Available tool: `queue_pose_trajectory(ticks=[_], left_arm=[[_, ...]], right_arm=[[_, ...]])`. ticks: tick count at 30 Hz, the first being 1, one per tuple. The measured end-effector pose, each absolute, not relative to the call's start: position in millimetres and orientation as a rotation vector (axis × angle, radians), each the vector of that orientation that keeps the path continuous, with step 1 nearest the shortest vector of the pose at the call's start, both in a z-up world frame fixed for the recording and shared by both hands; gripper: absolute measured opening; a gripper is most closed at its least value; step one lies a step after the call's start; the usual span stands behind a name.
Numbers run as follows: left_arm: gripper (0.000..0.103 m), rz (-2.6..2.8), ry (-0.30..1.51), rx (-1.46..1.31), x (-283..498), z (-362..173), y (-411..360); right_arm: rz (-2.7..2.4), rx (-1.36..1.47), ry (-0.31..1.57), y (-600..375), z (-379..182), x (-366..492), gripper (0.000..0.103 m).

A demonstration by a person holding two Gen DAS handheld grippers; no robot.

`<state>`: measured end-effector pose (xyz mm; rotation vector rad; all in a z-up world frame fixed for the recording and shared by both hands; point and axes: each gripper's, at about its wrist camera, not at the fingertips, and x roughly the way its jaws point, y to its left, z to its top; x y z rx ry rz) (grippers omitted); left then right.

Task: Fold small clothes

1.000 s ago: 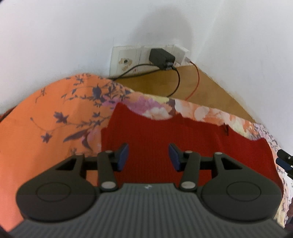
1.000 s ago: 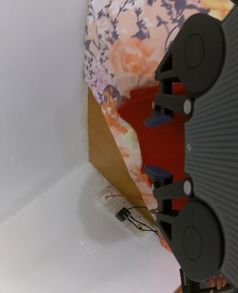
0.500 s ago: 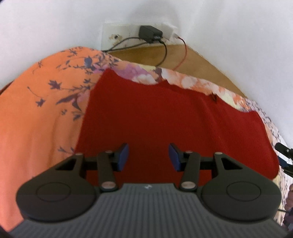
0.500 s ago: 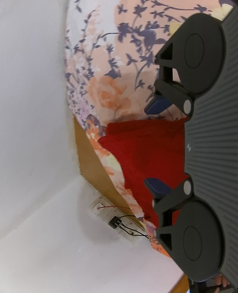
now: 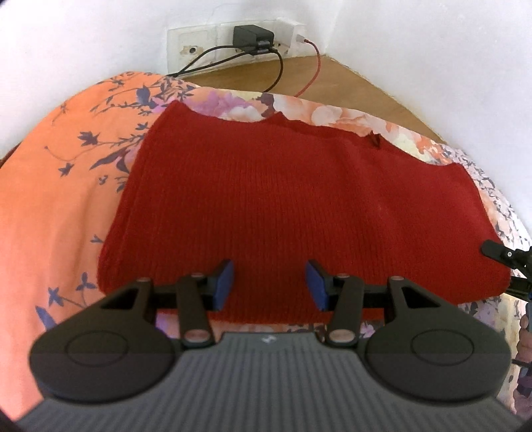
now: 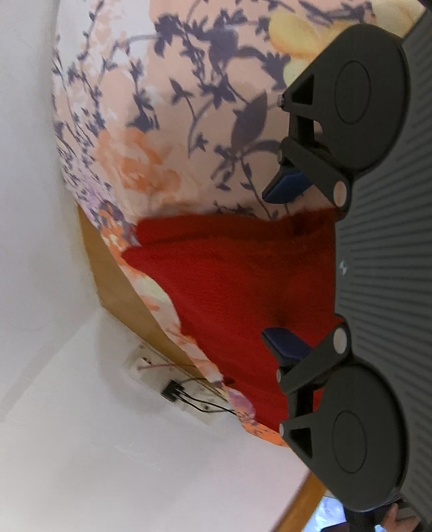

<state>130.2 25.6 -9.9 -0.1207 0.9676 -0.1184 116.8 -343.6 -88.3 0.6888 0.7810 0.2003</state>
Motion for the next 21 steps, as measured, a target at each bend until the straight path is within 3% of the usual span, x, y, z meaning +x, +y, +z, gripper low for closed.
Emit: queue_pose_trajectory(ticks=[16,21], left_arm=[[0.05,-0.057,0.966,-0.137,125.8,-11.6,17.9],[0.05,-0.04,0.967,-0.133,124.1,-12.1,15.4]], right_arm=[[0.32,0.737,0.729,-337.1,-97.2,140.3,0.094],[0.355,0.836,0.712,-345.9,-103.3,144.1,0.079]])
